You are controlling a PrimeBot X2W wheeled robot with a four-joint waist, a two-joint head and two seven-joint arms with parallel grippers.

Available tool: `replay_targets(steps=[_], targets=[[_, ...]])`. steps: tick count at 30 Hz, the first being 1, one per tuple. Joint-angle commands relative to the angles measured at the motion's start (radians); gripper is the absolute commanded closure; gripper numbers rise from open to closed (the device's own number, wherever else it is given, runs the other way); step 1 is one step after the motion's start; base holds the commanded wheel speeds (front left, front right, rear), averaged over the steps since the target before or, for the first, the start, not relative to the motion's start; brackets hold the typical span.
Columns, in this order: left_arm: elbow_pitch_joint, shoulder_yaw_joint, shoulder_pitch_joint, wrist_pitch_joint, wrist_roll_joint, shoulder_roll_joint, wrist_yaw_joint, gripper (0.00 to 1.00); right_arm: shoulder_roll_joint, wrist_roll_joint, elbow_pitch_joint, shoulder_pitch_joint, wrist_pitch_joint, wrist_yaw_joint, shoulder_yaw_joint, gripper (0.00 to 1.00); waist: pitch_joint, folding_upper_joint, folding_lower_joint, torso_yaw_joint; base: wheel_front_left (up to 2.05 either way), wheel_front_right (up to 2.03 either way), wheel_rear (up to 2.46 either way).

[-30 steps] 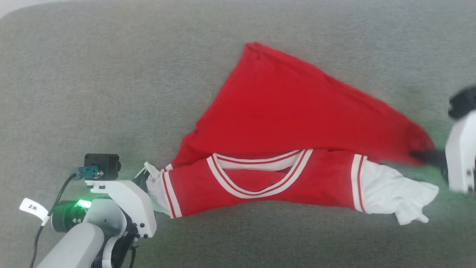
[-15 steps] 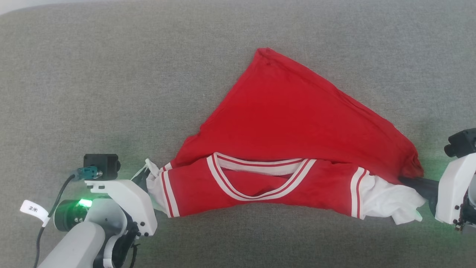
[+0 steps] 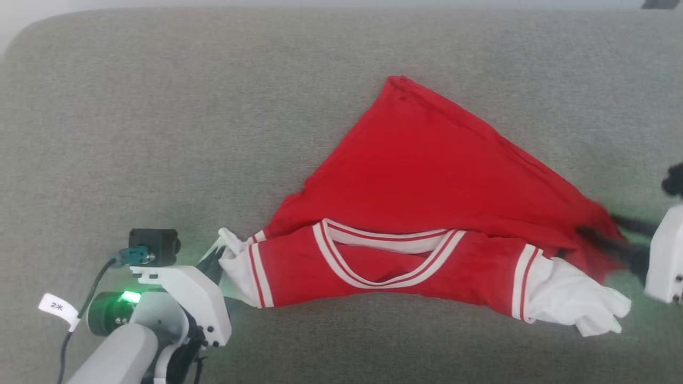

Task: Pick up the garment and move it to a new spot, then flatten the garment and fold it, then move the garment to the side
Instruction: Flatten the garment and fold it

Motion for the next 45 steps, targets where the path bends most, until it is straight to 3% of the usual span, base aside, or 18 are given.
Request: replay_targets(steps=[1, 6, 9, 17, 20, 30, 42, 43, 44, 45], targets=[[0.005, -0.006, 0.01, -0.003, -0.003, -0.005, -0.003, 1.0, 0.003, -0.018, -0.025, 0.008, 0.012, 0.0, -0.026, 0.0, -0.003, -0.0001, 0.0, 0.01, 0.0, 0.0, 0.0], [0.012, -0.02, -0.005, -0.015, -0.003, -0.027, -0.019, 1.0, 0.037, -0.102, -0.103, -0.014, 0.07, 0.0, -0.134, 0.0, 0.002, -0.0001, 0.0, 0.05, 0.0, 0.0, 0.0], [0.024, -0.031, -0.021, -0.025, 0.004, -0.039, -0.031, 1.0, 0.089, -0.147, -0.13, -0.047, 0.11, 0.0, -0.18, 0.0, 0.01, -0.0001, 0.0, 0.081, 0.0, 0.0, 0.0], [0.069, -0.076, -0.087, -0.044, 0.024, -0.102, -0.071, 1.0, 0.196, -0.265, -0.07, -0.23, 0.196, 0.0, -0.175, 0.0, 0.052, -0.0001, 0.0, 0.191, 0.0, 0.0, 0.0], [0.106, -0.103, -0.128, -0.058, 0.033, -0.148, -0.099, 1.0, 0.22, -0.302, 0.012, -0.338, 0.215, 0.0, -0.13, 0.0, 0.074, -0.0001, 0.0, 0.252, 0.0, 0.0, 0.0], [0.221, -0.153, -0.216, -0.109, 0.038, -0.25, -0.17, 1.0, 0.203, -0.334, 0.275, -0.549, 0.286, 0.0, 0.071, 0.0, 0.113, -0.0001, 0.0, 0.381, 0.0, 0.0, 0.0], [0.333, -0.168, -0.261, -0.155, 0.028, -0.301, -0.214, 1.0, 0.216, -0.232, 0.513, -0.548, 0.413, 0.0, 0.268, 0.01, 0.133, -0.0001, 0.0, 0.435, 0.0, 0.0, 0.0], [0.339, -0.167, -0.265, -0.159, 0.029, -0.301, -0.216, 1.0, 0.215, -0.221, 0.514, -0.552, 0.408, 0.0, 0.276, 0.87, 0.133, -0.0001, 0.0, 0.434, 0.0, 0.0, 0.0], [0.346, -0.165, -0.268, -0.162, 0.028, -0.301, -0.217, 1.0, 0.214, -0.212, 0.516, -0.564, 0.398, 0.0, 0.28, 1.0, 0.131, -0.0001, 0.0, 0.431, 0.0, 0.0, 0.0], [0.351, -0.165, -0.273, -0.163, 0.029, -0.298, -0.219, 1.0, 0.211, -0.209, 0.511, -0.575, 0.39, 0.0, 0.289, 1.0, 0.128, -0.0001, 0.0, 0.426, 0.0, 0.0, 0.0]])
